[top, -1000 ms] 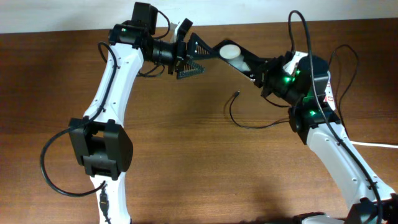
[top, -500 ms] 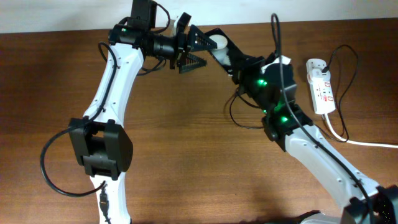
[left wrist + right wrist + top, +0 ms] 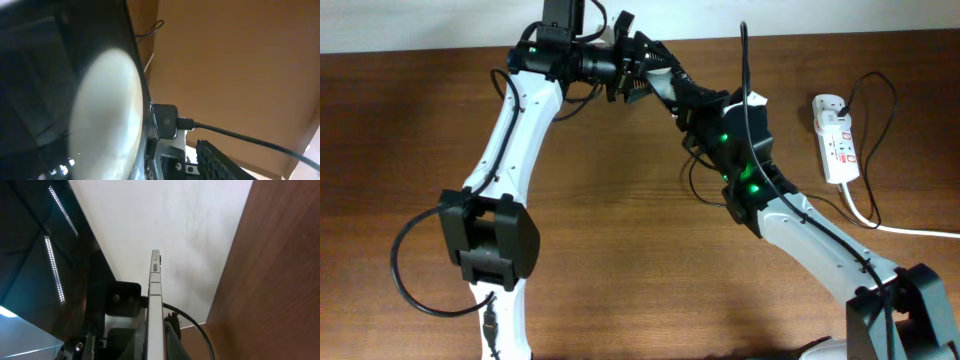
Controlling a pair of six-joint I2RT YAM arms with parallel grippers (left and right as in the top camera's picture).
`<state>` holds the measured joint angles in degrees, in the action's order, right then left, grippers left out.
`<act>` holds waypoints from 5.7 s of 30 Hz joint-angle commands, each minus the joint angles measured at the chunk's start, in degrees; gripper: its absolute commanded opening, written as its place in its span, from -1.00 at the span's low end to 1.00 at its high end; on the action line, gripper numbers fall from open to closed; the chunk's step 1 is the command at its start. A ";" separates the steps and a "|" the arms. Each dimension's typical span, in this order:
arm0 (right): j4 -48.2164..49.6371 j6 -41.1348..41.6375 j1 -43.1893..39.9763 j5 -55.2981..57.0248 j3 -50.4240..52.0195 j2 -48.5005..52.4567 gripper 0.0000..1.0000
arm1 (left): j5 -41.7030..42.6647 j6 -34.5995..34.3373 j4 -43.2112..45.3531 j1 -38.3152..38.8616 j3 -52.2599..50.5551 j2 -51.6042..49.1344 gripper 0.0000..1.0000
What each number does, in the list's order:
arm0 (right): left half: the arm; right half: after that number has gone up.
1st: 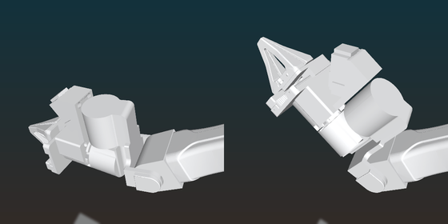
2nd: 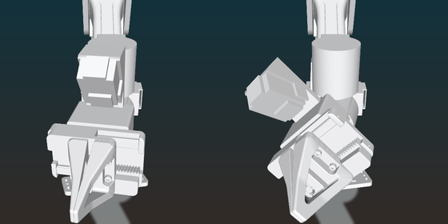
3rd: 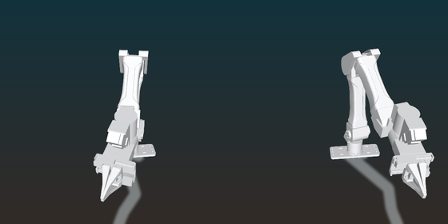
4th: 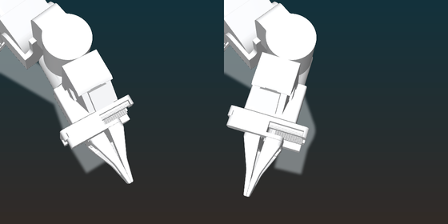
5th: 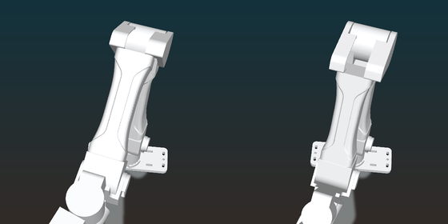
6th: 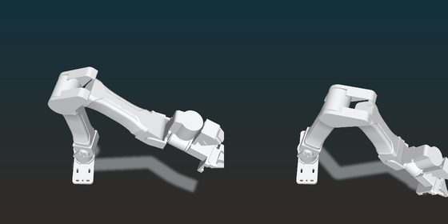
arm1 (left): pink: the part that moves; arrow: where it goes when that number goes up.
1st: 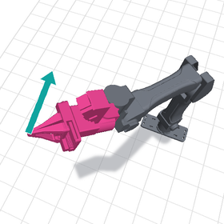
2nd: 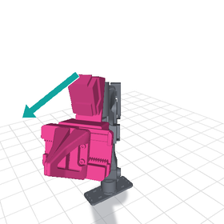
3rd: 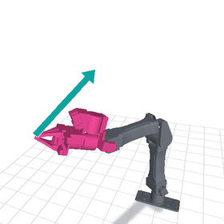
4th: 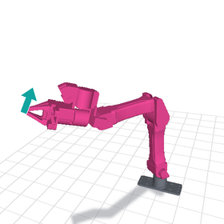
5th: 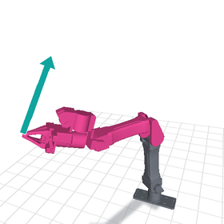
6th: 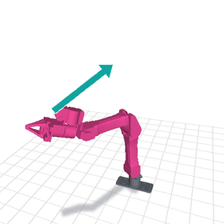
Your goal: Plug charger to phone and switch on socket
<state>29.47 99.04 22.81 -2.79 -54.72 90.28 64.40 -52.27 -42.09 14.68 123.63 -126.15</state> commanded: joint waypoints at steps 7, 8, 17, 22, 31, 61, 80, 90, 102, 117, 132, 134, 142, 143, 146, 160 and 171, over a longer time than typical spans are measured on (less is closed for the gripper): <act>0.96 0.72 0.48 0.09 -0.57 -0.44 -0.92 | -5.20 -5.25 1.57 0.72 0.17 -0.48 -0.04; 0.96 0.72 0.48 -0.24 -0.57 -0.44 -0.92 | -5.97 -5.60 1.57 0.72 0.17 -0.48 -0.04; 0.94 0.70 0.48 -1.05 -0.57 -0.44 -0.92 | -8.35 -8.59 1.53 0.72 0.17 -0.48 -0.71; 0.96 0.72 0.48 -1.05 -0.57 -0.44 -0.83 | -8.55 -8.59 1.51 0.72 0.17 -0.48 -1.00; -0.96 0.68 0.37 -1.03 -0.57 -0.44 0.94 | -9.16 -7.17 1.31 0.66 0.17 -0.48 -1.00; -55.89 -63.30 -16.09 -20.33 -0.57 -0.57 0.97 | 15.58 13.84 -32.70 -5.57 0.15 -0.48 -1.00; -58.90 -67.38 -16.09 -12.35 -0.57 -0.55 0.92 | 18.36 17.11 -38.34 -12.74 0.15 -0.48 -1.00; -57.55 -69.61 -16.04 -13.62 -1.53 -0.55 0.29 | 0.44 28.57 -35.93 -12.61 0.15 -0.48 -1.00; -67.98 -62.82 -12.90 -14.73 -21.49 12.33 -0.04 | 0.48 28.55 -37.70 -12.59 0.15 -0.48 -1.00; -59.52 -48.78 -11.50 -17.33 -24.30 28.39 -0.32 | 0.70 27.91 -38.18 -12.61 0.15 -0.48 -1.00; -55.19 -48.74 -10.71 -14.53 -24.30 29.44 -0.46 | 0.68 27.91 -38.60 -12.59 0.15 -0.48 -1.00; -54.80 -48.74 -10.71 -14.53 -24.30 29.64 -0.47 | 0.68 27.91 -38.58 -12.61 0.15 -0.48 -1.00; -54.53 -48.76 -10.01 -15.63 -24.30 33.00 -0.60 | 0.68 27.91 -38.60 -12.61 0.15 -0.48 -1.00; -54.53 -48.76 -10.01 -15.65 -24.30 33.00 -0.64 | 0.68 27.91 -38.60 -12.61 0.15 -0.48 -1.00; -54.55 -48.85 -10.01 -16.13 -24.30 33.00 -0.92 | 0.66 27.93 -38.60 -12.61 0.15 -0.48 -1.00; -60.63 -85.48 -17.31 -38.69 -24.37 25.49 -0.92 | -1.49 30.34 -38.53 -12.59 0.15 -0.48 -1.00; -70.93 -98.86 -20.52 -45.29 -24.37 3.87 -0.92 | -1.49 39.17 -37.90 -10.54 0.15 -0.48 -1.00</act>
<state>-40.69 2.61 3.73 -44.51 -78.87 98.76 61.14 -15.79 -80.36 2.79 123.31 -126.45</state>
